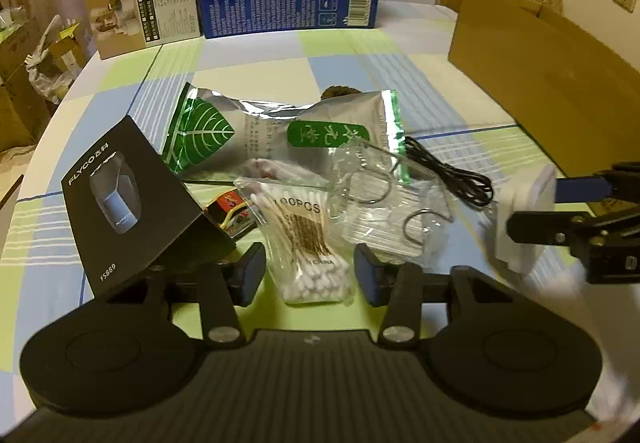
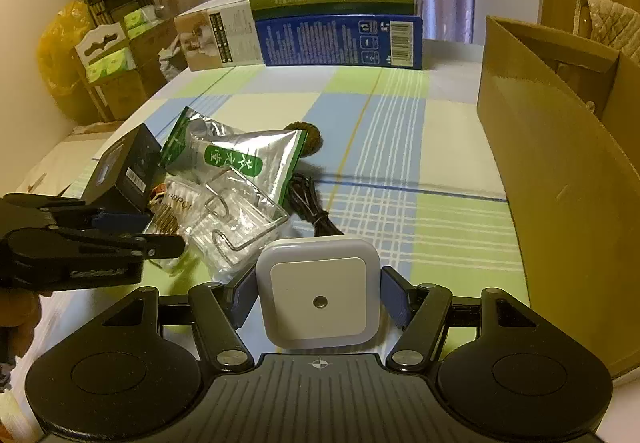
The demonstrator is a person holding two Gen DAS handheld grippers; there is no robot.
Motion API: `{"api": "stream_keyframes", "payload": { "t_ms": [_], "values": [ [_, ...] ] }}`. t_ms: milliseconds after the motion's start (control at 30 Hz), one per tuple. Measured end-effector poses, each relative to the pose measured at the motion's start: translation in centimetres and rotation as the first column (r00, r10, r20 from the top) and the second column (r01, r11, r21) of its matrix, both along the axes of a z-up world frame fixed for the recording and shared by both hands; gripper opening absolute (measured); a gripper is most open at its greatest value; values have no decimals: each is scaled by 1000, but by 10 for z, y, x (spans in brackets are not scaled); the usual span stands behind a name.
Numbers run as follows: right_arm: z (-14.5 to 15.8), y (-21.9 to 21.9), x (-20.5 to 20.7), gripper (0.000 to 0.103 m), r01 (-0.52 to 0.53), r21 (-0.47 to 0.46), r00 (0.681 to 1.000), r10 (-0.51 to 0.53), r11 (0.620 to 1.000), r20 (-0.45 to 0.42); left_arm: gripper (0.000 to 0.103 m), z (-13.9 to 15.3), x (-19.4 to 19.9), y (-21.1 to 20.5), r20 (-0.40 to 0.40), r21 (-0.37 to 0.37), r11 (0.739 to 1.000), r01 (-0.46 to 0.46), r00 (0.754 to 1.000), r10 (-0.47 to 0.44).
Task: Organize objects
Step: 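Grasp the white night light with the right gripper while the left gripper approaches the cotton swab bag, then grasp the cotton swab bag with the left gripper and lift both items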
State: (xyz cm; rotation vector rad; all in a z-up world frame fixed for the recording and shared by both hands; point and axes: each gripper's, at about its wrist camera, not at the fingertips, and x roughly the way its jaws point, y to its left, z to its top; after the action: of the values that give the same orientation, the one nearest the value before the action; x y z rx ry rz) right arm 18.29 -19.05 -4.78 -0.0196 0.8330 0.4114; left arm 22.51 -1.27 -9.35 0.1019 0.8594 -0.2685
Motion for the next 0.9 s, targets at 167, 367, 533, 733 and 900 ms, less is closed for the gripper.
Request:
{"api": "stream_keyframes", "payload": {
  "t_ms": [167, 367, 533, 733, 900],
  "values": [
    [-2, -2, -1, 62, -19, -1, 1000, 19, 1000, -17, 30, -3, 2, -3, -15, 14, 1000, 0, 1000, 1],
    [0, -2, -2, 62, -40, 4, 999, 41, 999, -31, 23, 0, -12, -6, -37, 43, 999, -3, 999, 4],
    [4, -8, -14, 62, -48, 16, 998, 48, 999, -35, 23, 3, -51, 0, -50, 29, 1000, -2, 999, 4],
    [7, -21, -38, 62, -44, 20, 998, 45, 999, -47, 24, 5, -86, 0, -51, 24, 1000, 2, 999, 0],
    [3, -23, -51, 62, -45, -3, 998, 45, 999, -39, 38, 6, -89, 0, -48, 9, 1000, -23, 999, 23]
  ]
}}
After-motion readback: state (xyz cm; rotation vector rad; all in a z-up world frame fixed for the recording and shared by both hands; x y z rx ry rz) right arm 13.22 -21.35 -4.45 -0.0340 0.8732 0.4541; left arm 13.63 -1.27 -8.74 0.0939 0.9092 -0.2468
